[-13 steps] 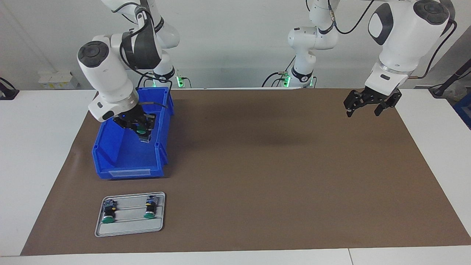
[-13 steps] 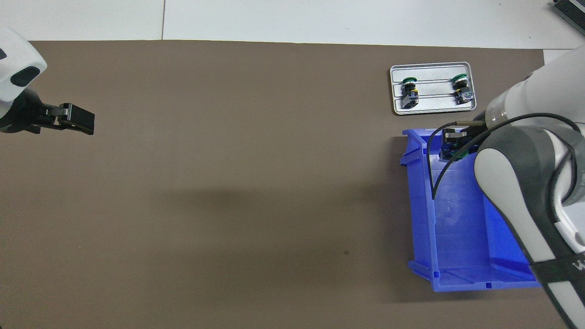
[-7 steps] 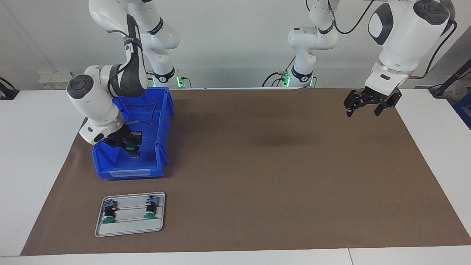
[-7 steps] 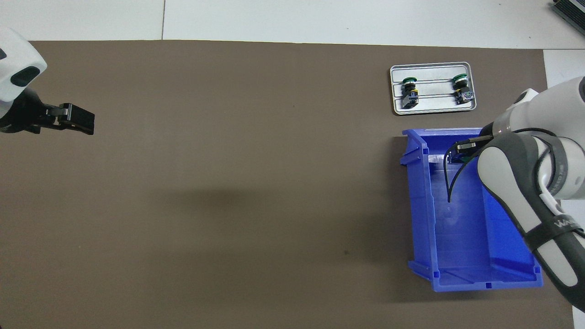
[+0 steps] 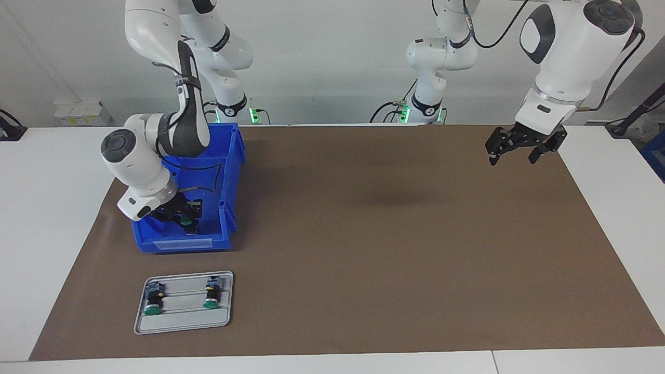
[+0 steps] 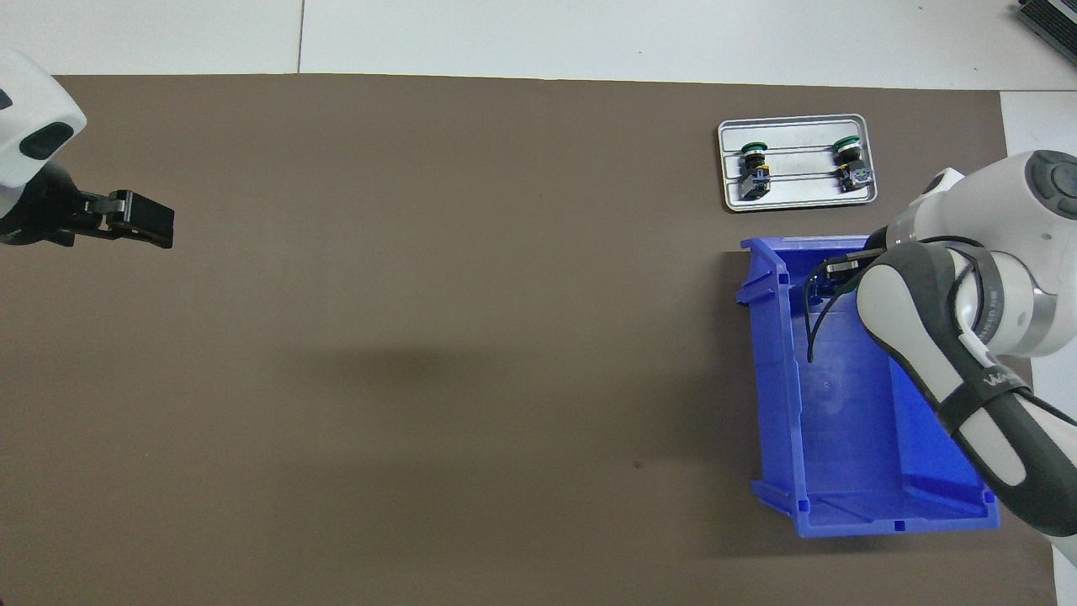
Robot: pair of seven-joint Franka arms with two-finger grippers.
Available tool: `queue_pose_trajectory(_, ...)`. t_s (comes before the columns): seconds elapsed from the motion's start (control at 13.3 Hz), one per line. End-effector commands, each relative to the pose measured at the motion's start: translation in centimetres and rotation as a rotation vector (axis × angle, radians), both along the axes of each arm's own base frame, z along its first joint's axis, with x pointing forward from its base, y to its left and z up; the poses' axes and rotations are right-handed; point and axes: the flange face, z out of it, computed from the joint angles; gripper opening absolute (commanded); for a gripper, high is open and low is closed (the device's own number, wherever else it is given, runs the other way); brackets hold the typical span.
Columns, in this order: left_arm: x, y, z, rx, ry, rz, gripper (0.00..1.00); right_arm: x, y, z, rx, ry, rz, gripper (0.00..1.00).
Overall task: Place and press button with both arms
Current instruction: 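Lower the button into the blue bin with the right gripper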
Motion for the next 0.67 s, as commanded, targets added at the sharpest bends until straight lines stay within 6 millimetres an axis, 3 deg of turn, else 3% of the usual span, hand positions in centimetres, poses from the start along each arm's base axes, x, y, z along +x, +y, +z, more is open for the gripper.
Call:
queue_pose_trajectory(0.0,-0.9,0.4,0.1,0.017,0.004,0.003,1.00,-0.3,0.4,-0.8,0.031,-0.029,0.031,0.00)
queue_pose_trajectory(0.15,-0.9,0.4,0.1,0.017,0.004,0.003,1.00,-0.5,0.6,-1.3,0.031,-0.030,0.032,0.00)
queue_pose_trajectory(0.22,-0.9,0.4,0.1,0.017,0.004,0.003,1.00,-0.4,0.7,-1.1,0.030,-0.028,0.034,0.08)
queue_pose_trajectory(0.3,-0.9,0.4,0.1,0.017,0.004,0.002,1.00,-0.3,0.7,-1.0,0.030,-0.033,0.035,0.52)
queue_pose_trajectory(0.37,-0.9,0.4,0.1,0.017,0.004,0.003,1.00,-0.2,0.6,-0.5,0.029,-0.042,0.028,0.73)
queue_pose_trajectory(0.6,-0.9,0.4,0.1,0.017,0.004,0.003,1.00,-0.1,0.6,3.1,0.022,-0.094,0.007,0.87)
